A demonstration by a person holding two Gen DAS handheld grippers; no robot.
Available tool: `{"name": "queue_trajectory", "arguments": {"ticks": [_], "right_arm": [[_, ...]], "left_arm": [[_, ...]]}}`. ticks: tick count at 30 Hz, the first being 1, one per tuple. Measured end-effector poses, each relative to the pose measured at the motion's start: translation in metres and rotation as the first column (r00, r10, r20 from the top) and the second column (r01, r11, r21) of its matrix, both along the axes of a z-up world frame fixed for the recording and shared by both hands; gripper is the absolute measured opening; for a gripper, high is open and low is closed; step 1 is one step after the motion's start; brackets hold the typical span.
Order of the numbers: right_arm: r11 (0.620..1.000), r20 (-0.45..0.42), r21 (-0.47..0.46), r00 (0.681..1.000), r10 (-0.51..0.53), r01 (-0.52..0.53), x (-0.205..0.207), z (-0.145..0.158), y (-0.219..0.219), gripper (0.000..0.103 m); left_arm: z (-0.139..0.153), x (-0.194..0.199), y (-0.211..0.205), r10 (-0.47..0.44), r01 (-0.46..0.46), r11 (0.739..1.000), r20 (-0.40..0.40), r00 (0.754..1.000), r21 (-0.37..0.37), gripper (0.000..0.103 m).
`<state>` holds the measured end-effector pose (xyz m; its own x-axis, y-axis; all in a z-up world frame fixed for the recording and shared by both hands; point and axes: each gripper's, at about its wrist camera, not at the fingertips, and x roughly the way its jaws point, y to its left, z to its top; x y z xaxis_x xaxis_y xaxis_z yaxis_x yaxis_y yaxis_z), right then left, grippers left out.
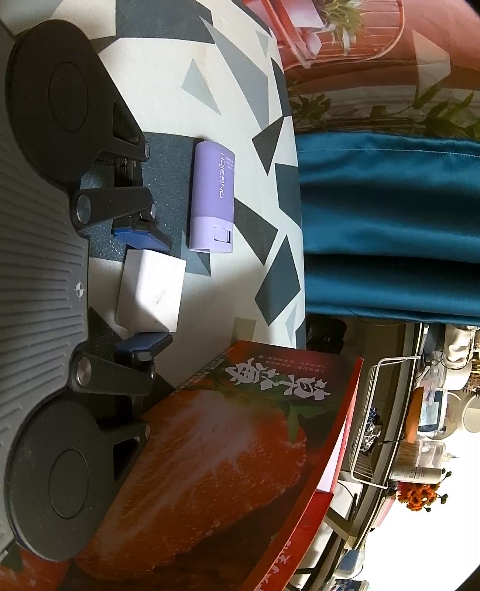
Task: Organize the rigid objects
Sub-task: 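Lift the white charger with the left tool, then carry the charger into the red box and open the left tool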
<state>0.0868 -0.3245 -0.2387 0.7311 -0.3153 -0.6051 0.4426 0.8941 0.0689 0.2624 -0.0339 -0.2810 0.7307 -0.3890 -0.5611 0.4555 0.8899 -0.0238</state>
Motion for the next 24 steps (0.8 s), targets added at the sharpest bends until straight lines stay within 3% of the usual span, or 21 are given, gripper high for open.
{"name": "queue_trajectory", "arguments": {"ticks": [5, 10, 14, 20, 24], "right_arm": [[1.0, 0.0, -0.001, 1.0, 0.0, 0.0, -0.001, 0.0, 0.0, 0.011], [1.0, -0.002, -0.003, 1.0, 0.003, -0.003, -0.002, 0.0, -0.001, 0.011], [1.0, -0.001, -0.002, 1.0, 0.001, -0.001, -0.002, 0.0, -0.001, 0.011], [1.0, 0.0, -0.001, 1.0, 0.001, -0.001, -0.002, 0.0, -0.001, 0.011], [1.0, 0.0, 0.0, 1.0, 0.001, -0.001, -0.002, 0.0, -0.001, 0.011]], "left_arm": [[0.001, -0.002, 0.0, -0.001, 0.001, 1.0, 0.006, 1.0, 0.007, 0.05], [0.008, -0.002, 0.005, 0.005, -0.004, 0.999, 0.005, 1.0, -0.034, 0.05], [0.026, 0.003, 0.006, 0.0, 0.001, 0.998, 0.026, 1.0, -0.056, 0.05], [0.085, 0.005, -0.007, -0.094, 0.109, 0.99, 0.157, 0.983, -0.09, 0.05], [0.108, -0.001, -0.034, -0.226, 0.239, 0.97, 0.211, 0.951, -0.037, 0.05]]}}
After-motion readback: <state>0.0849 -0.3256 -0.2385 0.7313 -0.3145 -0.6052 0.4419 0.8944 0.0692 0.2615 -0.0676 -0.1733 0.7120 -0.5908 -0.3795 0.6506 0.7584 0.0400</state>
